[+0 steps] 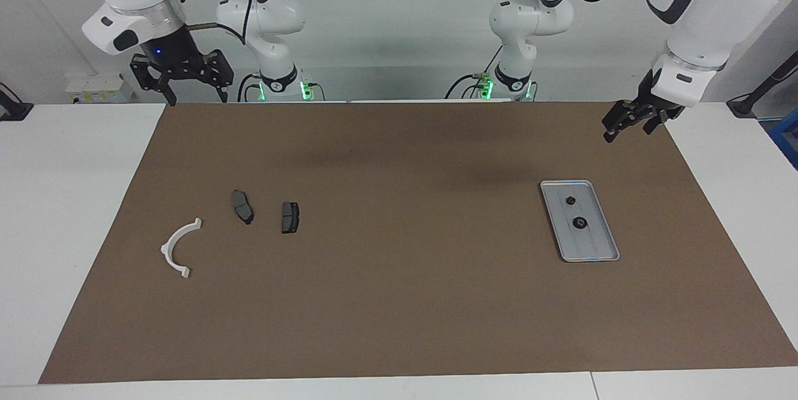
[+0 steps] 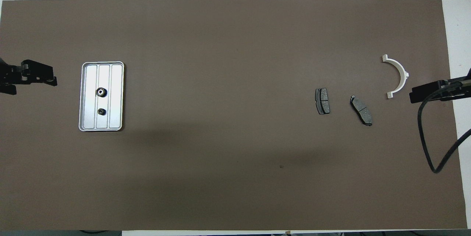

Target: Pick bearing gear from pile to tray

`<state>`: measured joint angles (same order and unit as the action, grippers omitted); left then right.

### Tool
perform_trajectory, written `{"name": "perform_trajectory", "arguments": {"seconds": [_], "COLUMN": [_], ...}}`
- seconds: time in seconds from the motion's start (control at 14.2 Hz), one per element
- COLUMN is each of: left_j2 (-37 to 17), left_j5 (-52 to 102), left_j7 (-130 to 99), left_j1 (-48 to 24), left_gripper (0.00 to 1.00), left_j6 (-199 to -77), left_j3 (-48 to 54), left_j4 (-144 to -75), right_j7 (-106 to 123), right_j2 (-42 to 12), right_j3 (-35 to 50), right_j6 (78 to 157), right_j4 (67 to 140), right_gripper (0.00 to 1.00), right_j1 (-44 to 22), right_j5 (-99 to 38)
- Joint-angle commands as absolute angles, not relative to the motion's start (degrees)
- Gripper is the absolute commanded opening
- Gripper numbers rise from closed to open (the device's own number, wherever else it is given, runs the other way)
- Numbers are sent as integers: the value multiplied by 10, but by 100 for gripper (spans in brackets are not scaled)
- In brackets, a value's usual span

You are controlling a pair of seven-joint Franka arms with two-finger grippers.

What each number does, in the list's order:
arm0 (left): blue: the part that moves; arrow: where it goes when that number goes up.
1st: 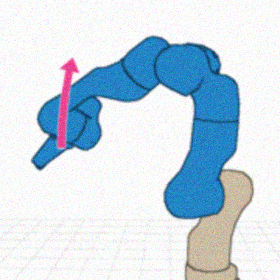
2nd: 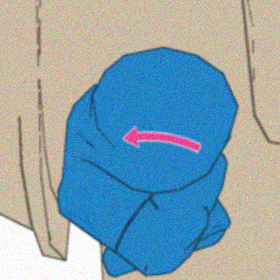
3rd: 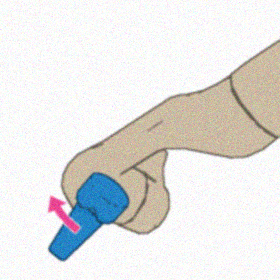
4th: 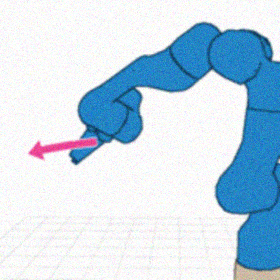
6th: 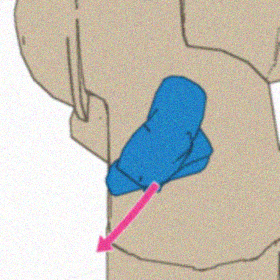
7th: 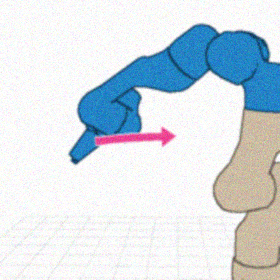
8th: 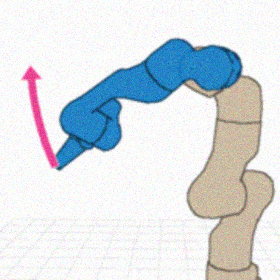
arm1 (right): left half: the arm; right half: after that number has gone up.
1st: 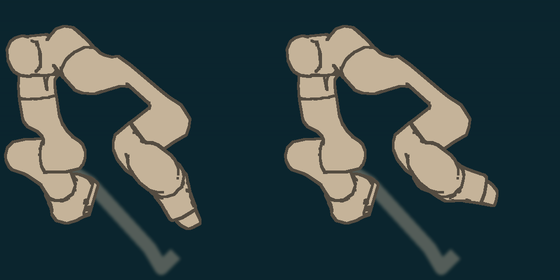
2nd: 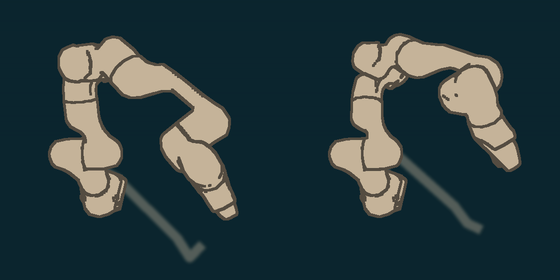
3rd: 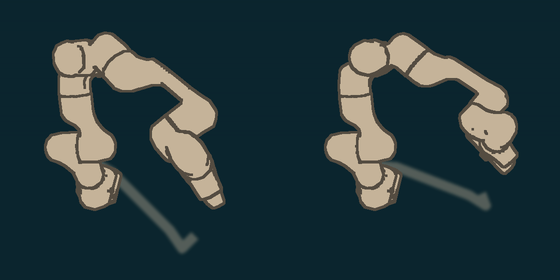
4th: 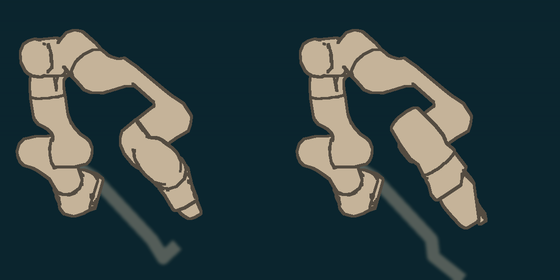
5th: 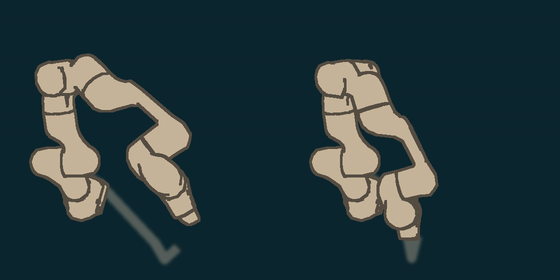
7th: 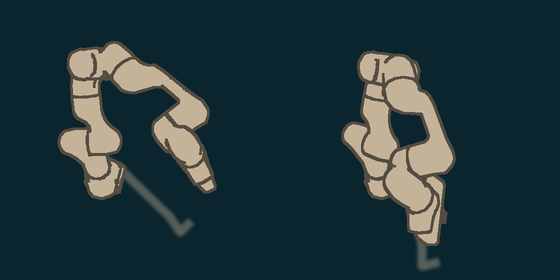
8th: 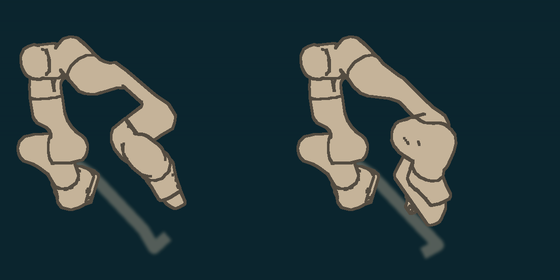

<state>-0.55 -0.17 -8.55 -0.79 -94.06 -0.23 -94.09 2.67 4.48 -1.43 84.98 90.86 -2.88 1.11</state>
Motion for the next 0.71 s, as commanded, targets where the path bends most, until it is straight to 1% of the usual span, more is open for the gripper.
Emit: {"name": "perform_trajectory", "arguments": {"seconds": [0.0, 0.21, 0.35, 0.63], "left_j2": [-18, -15, -13, -12], "left_j5": [-5, -4, 0, 0], "left_j7": [-79, -77, -76, -76], "left_j1": [-18, -18, -18, -18], "left_gripper": [100, 100, 100, 100], "left_j6": [-932, -917, -908, -906], "left_j3": [-15, -17, -11, -10], "left_j4": [-933, -930, -912, -909], "right_j7": [18, 18, 18, 18], "right_j2": [48, 48, 48, 48], "right_j3": [-15, -15, -14, -15], "right_j6": [859, 859, 859, 859], "right_j4": [913, 913, 912, 913], "right_gripper": [100, 100, 100, 100], "right_j1": [-29, -28, -28, -28], "right_j5": [13, 13, 13, 12]}}
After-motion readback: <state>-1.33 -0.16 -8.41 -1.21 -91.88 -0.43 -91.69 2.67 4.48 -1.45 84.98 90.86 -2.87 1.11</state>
